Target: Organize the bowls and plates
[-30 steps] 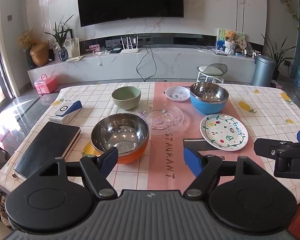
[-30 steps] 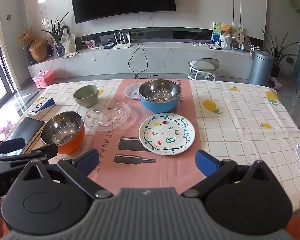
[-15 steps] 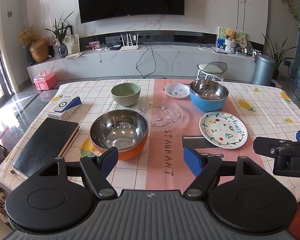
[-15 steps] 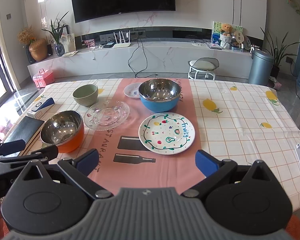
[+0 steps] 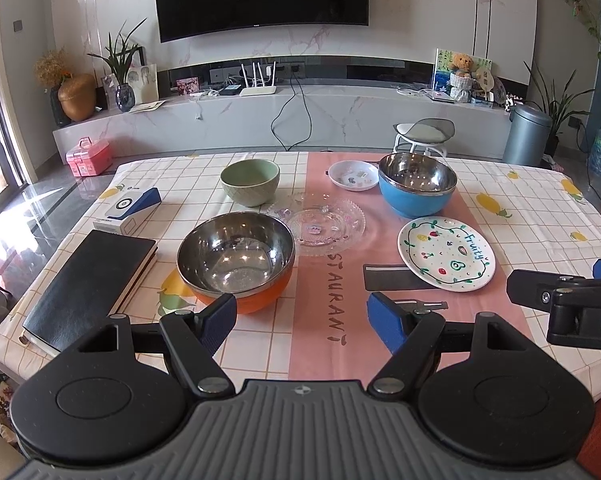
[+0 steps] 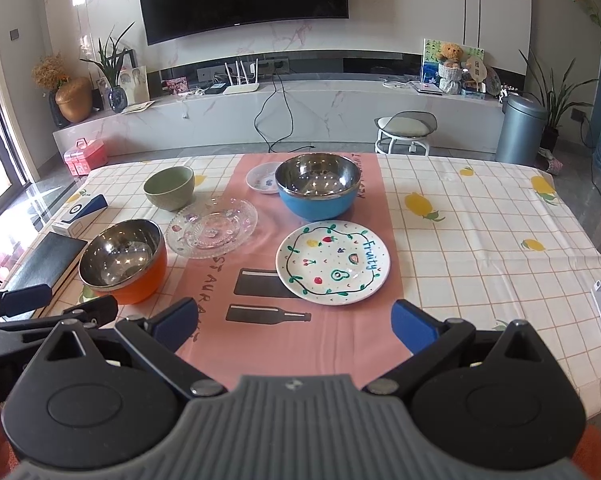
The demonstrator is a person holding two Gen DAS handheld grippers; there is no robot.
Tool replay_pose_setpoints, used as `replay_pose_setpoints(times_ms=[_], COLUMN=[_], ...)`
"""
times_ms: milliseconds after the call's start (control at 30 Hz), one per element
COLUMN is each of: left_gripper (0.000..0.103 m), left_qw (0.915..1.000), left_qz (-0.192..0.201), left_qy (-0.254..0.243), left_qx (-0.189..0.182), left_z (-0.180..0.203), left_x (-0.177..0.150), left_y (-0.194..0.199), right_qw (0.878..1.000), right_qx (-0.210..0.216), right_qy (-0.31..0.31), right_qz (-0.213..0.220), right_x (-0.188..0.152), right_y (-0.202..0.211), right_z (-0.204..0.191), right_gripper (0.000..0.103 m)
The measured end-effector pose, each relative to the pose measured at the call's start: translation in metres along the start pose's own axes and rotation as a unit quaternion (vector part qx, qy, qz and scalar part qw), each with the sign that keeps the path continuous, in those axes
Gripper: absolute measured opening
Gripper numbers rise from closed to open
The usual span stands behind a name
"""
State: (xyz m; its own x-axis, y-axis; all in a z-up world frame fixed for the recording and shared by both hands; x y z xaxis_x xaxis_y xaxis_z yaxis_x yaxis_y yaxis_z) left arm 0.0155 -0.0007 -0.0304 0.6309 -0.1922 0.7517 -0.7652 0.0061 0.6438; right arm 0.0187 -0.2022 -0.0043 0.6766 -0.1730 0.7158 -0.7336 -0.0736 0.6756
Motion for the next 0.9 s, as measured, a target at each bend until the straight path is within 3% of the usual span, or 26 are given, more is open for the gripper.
replay_pose_setpoints(times_ms=[900], left_gripper=[0.088], left_qw=[1.0], left_qz=[-0.004], left_qy=[0.005], left_qx=[-0.001], left_z=[-0.0013], left_x=[-0.0021], left_y=[0.0008], right_qw=[1.0], right_qx=[0.001], right_qy=[-0.002], right_qz=[-0.005], right_x=[-0.0015], right_y=[-0.002], right_z=[-0.0002], right_gripper=[0.101])
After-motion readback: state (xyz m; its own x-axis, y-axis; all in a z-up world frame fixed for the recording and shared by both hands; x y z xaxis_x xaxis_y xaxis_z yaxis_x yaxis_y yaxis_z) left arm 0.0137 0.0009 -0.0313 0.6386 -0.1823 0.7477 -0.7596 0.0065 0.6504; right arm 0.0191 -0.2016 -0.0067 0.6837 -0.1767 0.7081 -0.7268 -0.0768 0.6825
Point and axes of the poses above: each gripper's, at about its wrist camera, not at the fingertips, and y roughly against the way its jaws point, z to its right, x to its top, the point moved 2 cm from there along -y, roughly the way its jaws point, and after that the axes turned 7 degrees about -y, right-handed, at the moved point
